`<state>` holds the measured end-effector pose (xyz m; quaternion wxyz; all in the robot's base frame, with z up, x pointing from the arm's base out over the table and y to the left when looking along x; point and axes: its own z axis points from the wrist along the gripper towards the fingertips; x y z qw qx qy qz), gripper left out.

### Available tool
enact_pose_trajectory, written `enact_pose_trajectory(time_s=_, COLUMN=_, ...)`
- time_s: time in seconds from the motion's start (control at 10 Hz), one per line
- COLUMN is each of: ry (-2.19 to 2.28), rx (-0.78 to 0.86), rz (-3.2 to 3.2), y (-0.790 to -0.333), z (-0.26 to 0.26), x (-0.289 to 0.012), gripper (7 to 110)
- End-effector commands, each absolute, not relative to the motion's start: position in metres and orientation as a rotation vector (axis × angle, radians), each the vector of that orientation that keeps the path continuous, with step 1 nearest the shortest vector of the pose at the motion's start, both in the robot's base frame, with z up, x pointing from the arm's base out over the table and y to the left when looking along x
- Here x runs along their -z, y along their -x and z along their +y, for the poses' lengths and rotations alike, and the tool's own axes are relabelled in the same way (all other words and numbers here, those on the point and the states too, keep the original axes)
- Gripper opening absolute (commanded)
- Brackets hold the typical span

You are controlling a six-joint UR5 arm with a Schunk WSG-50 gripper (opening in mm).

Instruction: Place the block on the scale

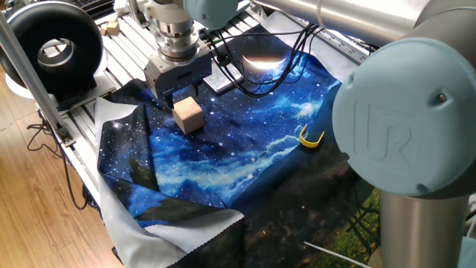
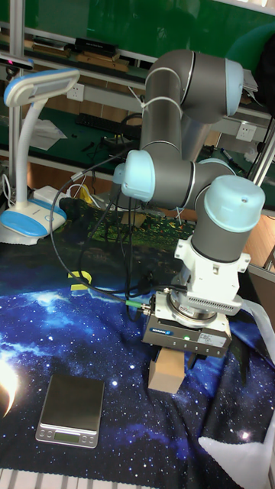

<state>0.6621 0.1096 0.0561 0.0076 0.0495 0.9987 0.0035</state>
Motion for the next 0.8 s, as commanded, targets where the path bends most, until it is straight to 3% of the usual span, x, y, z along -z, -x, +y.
enact_pose_trajectory(time_s=0.0, ry=-0.245, rx=-0.001, rz=3.117, y=-0.6681, z=0.109, x=-0.0492, gripper=66)
enact_pose_trajectory(time_s=0.7, ry=-0.238, rx=-0.028, rz=3.111, y=-0.6728, z=0.1125, x=-0.0415, gripper=66)
